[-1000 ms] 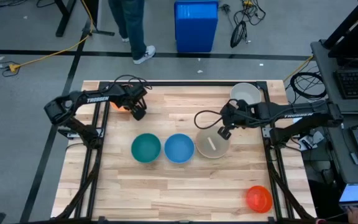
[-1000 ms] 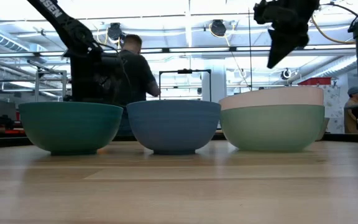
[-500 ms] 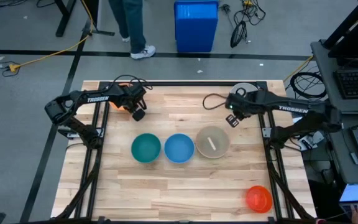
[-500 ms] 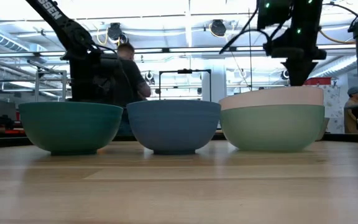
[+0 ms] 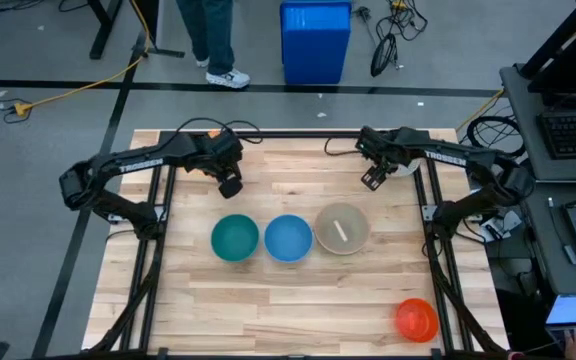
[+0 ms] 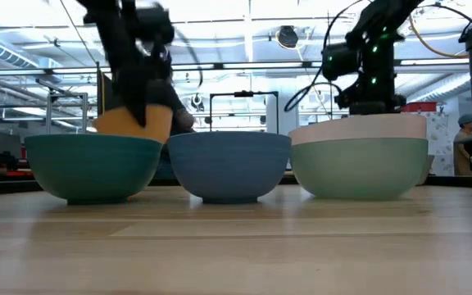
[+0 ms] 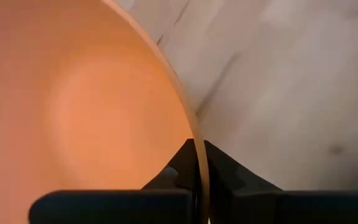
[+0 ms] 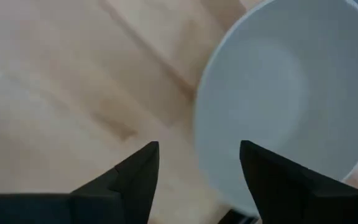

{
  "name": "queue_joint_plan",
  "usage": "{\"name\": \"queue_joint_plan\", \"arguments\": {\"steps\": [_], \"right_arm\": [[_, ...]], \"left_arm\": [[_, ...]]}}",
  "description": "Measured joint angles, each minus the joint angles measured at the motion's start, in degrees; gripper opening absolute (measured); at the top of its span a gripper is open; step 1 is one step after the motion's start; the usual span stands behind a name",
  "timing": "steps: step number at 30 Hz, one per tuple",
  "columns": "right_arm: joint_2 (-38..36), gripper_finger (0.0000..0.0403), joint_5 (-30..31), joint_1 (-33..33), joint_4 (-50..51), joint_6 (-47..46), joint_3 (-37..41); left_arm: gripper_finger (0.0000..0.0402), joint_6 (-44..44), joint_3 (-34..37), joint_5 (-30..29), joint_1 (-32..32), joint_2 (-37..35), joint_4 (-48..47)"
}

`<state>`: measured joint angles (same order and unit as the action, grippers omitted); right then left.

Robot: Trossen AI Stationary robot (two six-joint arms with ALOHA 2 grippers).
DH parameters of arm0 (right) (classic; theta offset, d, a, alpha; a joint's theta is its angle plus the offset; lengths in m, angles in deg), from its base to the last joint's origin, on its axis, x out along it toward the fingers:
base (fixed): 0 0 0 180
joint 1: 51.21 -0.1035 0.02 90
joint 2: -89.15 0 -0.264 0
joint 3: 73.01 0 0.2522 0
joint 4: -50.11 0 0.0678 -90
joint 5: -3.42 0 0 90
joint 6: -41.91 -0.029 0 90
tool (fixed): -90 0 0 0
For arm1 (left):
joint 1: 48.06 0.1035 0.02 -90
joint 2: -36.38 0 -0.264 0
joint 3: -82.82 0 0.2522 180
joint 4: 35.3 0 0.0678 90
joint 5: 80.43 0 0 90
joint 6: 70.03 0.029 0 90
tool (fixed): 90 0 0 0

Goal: Nest bowls inside each other
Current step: Stack the orange bowl on top of the Pink transparent bowl

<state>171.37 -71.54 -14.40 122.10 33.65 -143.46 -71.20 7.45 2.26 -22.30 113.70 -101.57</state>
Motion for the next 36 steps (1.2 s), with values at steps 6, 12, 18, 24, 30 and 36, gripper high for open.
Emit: {"name": "queue_joint_plan", "arguments": {"steps": [6,12,18,24,30,36], "right_arm": [[5.44,0.0215,-0.02,4.44,-3.99,3.98,0.00],[11.51,0.0177,-0.28,5.95,-5.26,4.64,0.02],[12.66,0.0064,-0.39,4.57,-5.35,4.91,-0.05],[8.48,0.0005,-0.22,1.16,0.88,4.23,-3.37],[1.09,0.0001,0.11,-6.56,10.86,-0.91,-12.48],[-5.66,0.0000,2.84,-17.20,24.13,-9.14,-29.71]], "left_arm": [[0.0000,-1.41,-8.03,-0.07,-8.52,-1.20,-2.72],[0.0000,-1.04,-14.58,-0.17,-16.71,-1.20,-1.95],[0.0000,-0.99,-17.80,-0.18,-23.16,-1.18,-0.52],[0.0000,3.80,-18.06,2.83,-28.88,-0.86,5.85],[0.0000,10.67,-18.11,7.93,-33.96,-0.41,14.92],[0.0000,15.47,-18.12,8.08,-36.51,1.70,19.30]]}}
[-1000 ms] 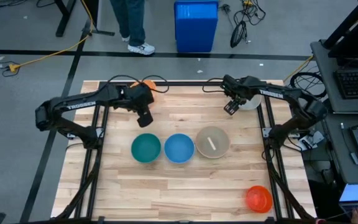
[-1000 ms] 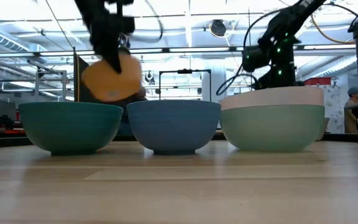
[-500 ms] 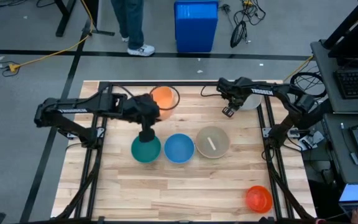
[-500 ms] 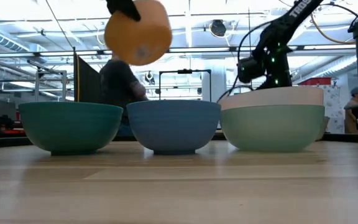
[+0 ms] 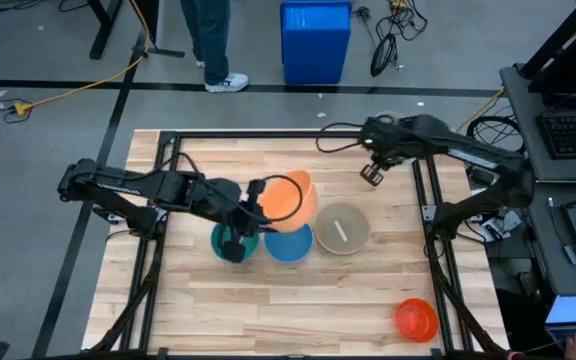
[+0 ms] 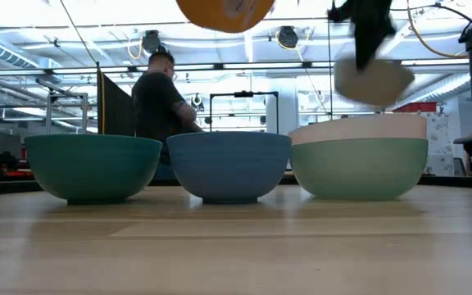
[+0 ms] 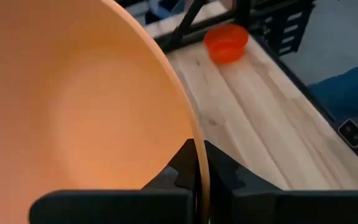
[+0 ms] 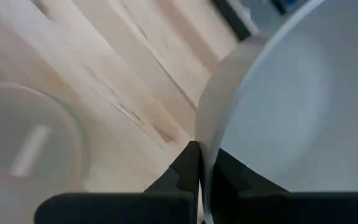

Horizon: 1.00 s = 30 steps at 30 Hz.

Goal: Nest bowls inside each other
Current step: Stack the orange bowl on top of the Pink transparent bowl

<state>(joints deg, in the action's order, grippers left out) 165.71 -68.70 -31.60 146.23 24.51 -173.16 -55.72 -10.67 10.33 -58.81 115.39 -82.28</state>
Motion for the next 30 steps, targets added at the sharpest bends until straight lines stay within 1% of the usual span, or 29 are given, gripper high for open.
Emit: {"name": "queue_joint_plan", "arguments": {"steps": [3,6,9,13,17,20,25,27,30], "right_arm": [[-2.39,0.0000,1.04,-6.30,2.67,-4.62,-8.32],[-3.92,0.0000,2.88,-13.11,3.00,-6.87,-13.65],[-4.40,0.0000,3.37,-18.41,3.15,-8.64,-16.15],[-4.19,0.0000,3.61,-23.22,3.29,-10.03,-16.39],[-3.29,0.0000,3.39,-25.78,3.01,-10.12,-15.95],[-2.34,0.0000,3.73,-27.91,2.34,-10.51,-15.93],[-1.54,0.0000,3.63,-29.37,1.33,-10.48,-15.93],[-1.52,0.0000,4.82,-29.58,0.94,-10.26,-15.93],[-1.50,0.0000,5.03,-29.58,-0.03,-8.96,-15.93]], "left_arm": [[0.0000,2.59,0.00,-0.11,-0.26,3.13,2.68],[0.0000,7.95,0.00,-0.08,-0.26,7.75,6.38],[0.0000,14.23,0.02,-0.08,-0.26,12.78,10.62],[0.0000,21.40,0.02,0.15,-0.26,18.41,15.70],[0.0000,27.39,0.12,0.94,-0.17,22.49,19.31],[0.0000,31.32,-0.11,1.15,0.43,25.70,25.11],[0.0000,31.28,-0.44,0.94,3.11,29.76,25.14],[0.0000,31.22,-0.52,0.90,3.89,30.65,25.38],[0.0000,31.22,-0.52,1.10,4.78,31.75,25.99]]}}
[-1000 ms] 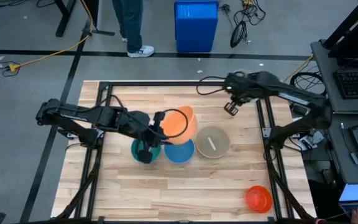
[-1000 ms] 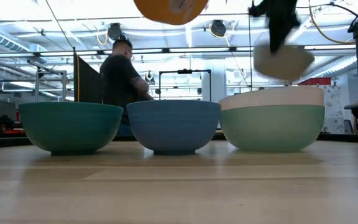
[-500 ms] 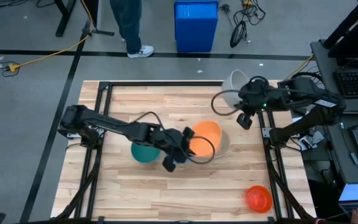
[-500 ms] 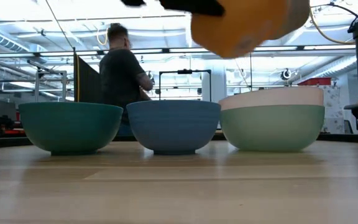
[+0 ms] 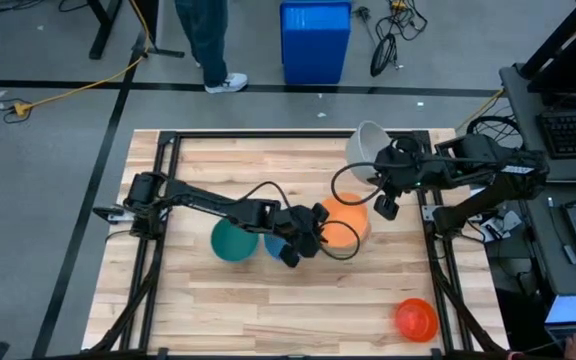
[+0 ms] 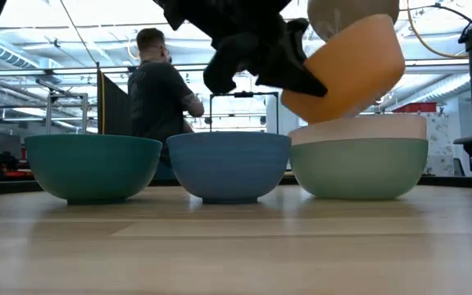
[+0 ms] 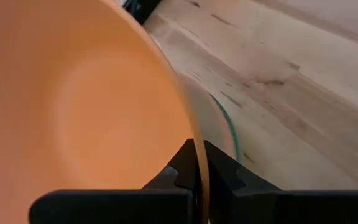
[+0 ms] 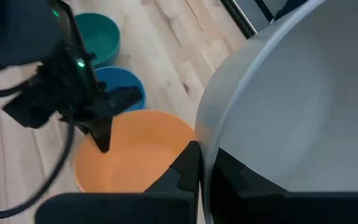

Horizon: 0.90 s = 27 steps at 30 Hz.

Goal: Nest bowls inside each other
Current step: Stack the orange bowl on top of the Pink transparent bowl

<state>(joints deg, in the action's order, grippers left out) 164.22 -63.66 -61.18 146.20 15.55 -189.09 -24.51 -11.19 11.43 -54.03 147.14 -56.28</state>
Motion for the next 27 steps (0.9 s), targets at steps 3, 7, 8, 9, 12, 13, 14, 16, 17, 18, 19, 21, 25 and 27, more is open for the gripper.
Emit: {"name": "queue_joint_plan", "arguments": {"steps": [3,7,8,9,12,13,14,16,17,18,19,21,25,27], "right_arm": [[-0.02,0.0000,-0.02,0.00,-1.26,0.94,0.00],[-0.02,0.0000,-0.01,0.00,-1.67,1.48,0.00],[-0.02,0.0000,-0.02,0.00,-1.68,1.50,0.00],[-0.02,0.0000,-0.02,0.00,-1.66,1.52,0.00],[-0.02,0.0000,-0.05,0.00,-1.73,1.52,0.00],[-0.02,0.0000,-0.05,0.00,-1.76,1.53,0.00],[-0.02,0.0000,-0.05,0.00,-1.80,1.54,0.00],[-0.02,0.0000,-0.09,0.00,-1.82,1.54,0.00],[-0.02,0.0000,-0.09,0.00,-1.86,1.55,0.00],[-0.02,0.0000,-0.12,0.00,-1.83,1.60,0.00],[-0.02,0.0000,-0.13,0.00,-1.83,1.70,0.00],[-0.02,0.0000,-0.13,0.00,-1.86,1.76,0.00],[-0.04,0.0000,-0.18,0.00,-1.83,1.78,0.00],[-0.04,0.0000,-0.22,0.00,-1.81,1.78,0.00]], "left_arm": [[0.0000,-0.15,-0.02,0.64,0.97,0.62,0.43],[0.0000,-1.67,-0.02,2.23,1.93,0.63,0.50],[0.0000,-2.50,-0.02,2.50,2.06,0.63,0.62],[0.0000,-2.99,-0.02,2.59,2.19,0.63,0.87],[0.0000,-3.10,-0.02,2.67,2.50,0.63,0.82],[0.0000,-3.10,-0.02,2.80,2.65,0.63,0.81],[0.0000,-3.10,-0.02,3.09,2.75,0.74,0.79],[0.0000,-3.10,-0.21,3.64,2.99,1.68,1.60],[0.0000,-3.11,-0.21,3.79,2.98,1.93,1.22],[0.0000,-3.15,-0.12,4.10,2.96,2.03,0.33],[0.0000,-3.13,-0.09,4.50,2.92,2.19,0.03],[0.0000,-3.13,-0.19,5.39,2.90,2.70,1.26],[0.0004,-3.23,-0.11,5.56,2.86,2.92,0.49],[0.0019,-4.61,-0.15,5.54,2.86,2.90,1.10]]}}
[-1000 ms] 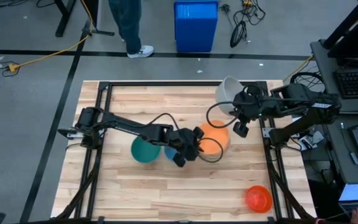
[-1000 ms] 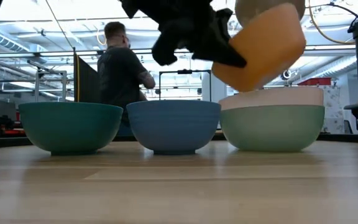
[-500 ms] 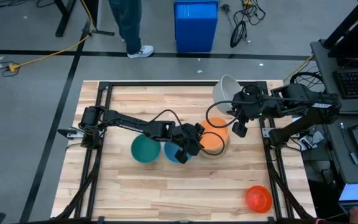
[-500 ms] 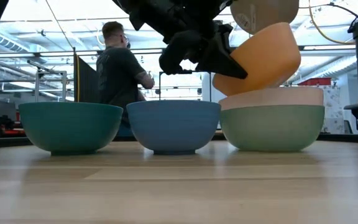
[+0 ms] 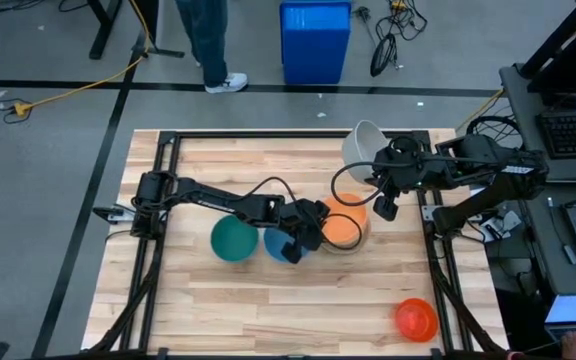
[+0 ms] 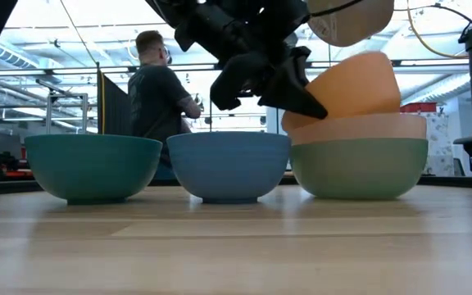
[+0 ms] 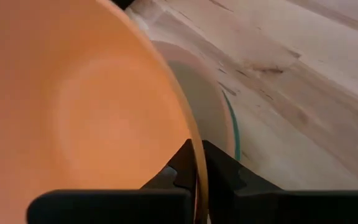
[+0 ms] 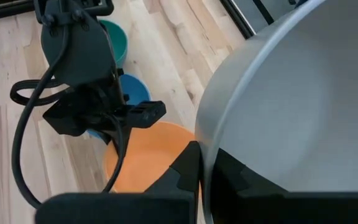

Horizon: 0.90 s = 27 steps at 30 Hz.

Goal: Nest bowls inside each other
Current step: Stack the orange bowl on top of the Pink transparent bowl, then stack the grey bowl on top of the orange bowl

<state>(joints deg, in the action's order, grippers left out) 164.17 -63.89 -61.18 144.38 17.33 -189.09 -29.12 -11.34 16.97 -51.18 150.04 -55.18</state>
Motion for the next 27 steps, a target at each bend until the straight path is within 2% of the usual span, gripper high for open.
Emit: {"name": "queue_joint_plan", "arguments": {"steps": [8,12,18,22,27], "right_arm": [[0.00,0.0000,0.00,-0.23,0.04,0.00,0.00],[0.00,0.0000,0.00,-1.04,0.11,0.00,0.00],[0.00,0.0000,0.05,-2.76,0.23,-0.12,0.00],[0.20,0.0000,0.04,-4.86,0.35,-1.04,0.00],[1.62,0.0000,0.01,-7.81,0.10,-2.58,0.83]], "left_arm": [[0.0134,-3.12,-0.92,-0.09,-0.08,-0.02,-0.27],[0.0167,-3.65,-0.90,-2.02,-0.74,-1.57,-1.44],[0.0180,-4.62,-1.36,-8.20,-2.51,-7.56,-4.09],[0.0180,-8.68,-1.31,-14.93,-3.21,-12.71,-11.40],[0.0180,-19.39,-1.25,-18.82,-4.26,-20.30,-26.70]]}}
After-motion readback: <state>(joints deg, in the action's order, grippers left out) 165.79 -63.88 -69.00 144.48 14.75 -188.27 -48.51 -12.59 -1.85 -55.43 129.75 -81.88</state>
